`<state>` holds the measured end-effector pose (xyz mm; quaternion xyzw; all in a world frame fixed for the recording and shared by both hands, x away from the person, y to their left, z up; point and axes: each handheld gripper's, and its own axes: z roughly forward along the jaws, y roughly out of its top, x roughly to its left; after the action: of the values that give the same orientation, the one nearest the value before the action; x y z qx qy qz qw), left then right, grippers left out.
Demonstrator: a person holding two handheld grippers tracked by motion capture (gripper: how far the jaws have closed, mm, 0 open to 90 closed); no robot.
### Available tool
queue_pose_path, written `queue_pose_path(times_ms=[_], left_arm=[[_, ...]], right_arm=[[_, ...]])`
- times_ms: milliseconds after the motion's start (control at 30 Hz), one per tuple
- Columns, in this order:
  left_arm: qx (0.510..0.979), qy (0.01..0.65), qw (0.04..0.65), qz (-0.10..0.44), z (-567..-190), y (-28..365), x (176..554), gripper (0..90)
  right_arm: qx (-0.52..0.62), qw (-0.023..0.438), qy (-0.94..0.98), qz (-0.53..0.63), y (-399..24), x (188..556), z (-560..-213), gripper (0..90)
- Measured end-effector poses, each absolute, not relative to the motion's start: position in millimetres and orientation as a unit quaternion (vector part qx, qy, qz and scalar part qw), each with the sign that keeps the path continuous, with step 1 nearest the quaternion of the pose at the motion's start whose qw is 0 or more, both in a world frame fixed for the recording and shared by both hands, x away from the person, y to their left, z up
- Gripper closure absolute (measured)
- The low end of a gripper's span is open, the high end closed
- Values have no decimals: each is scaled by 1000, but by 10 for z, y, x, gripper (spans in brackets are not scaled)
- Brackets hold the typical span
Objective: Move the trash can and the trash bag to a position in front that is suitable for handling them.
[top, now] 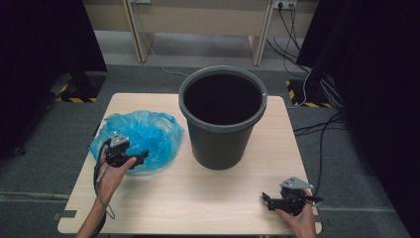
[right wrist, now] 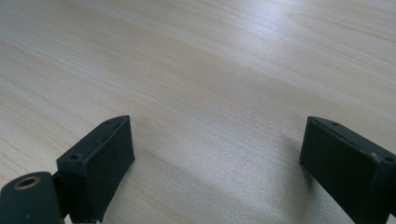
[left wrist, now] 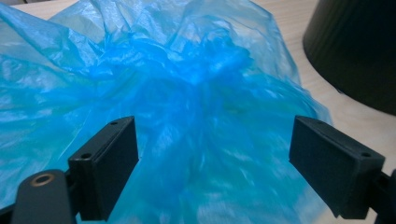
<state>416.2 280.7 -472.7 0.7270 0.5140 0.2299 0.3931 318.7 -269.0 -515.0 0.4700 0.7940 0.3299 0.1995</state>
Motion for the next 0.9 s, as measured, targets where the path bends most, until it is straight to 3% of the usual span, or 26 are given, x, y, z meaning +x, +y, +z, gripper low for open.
queue_pose_path(times_ms=[300,900], left_arm=[[747,531,353,190,-4995,2732,4317,152],[792,463,363,159,-5053,2763,3577,152]], right_arm=[[471,199,793,330,-2688,3186,-5149,103],[472,199,793,330,-2687,3186,-5149,103]])
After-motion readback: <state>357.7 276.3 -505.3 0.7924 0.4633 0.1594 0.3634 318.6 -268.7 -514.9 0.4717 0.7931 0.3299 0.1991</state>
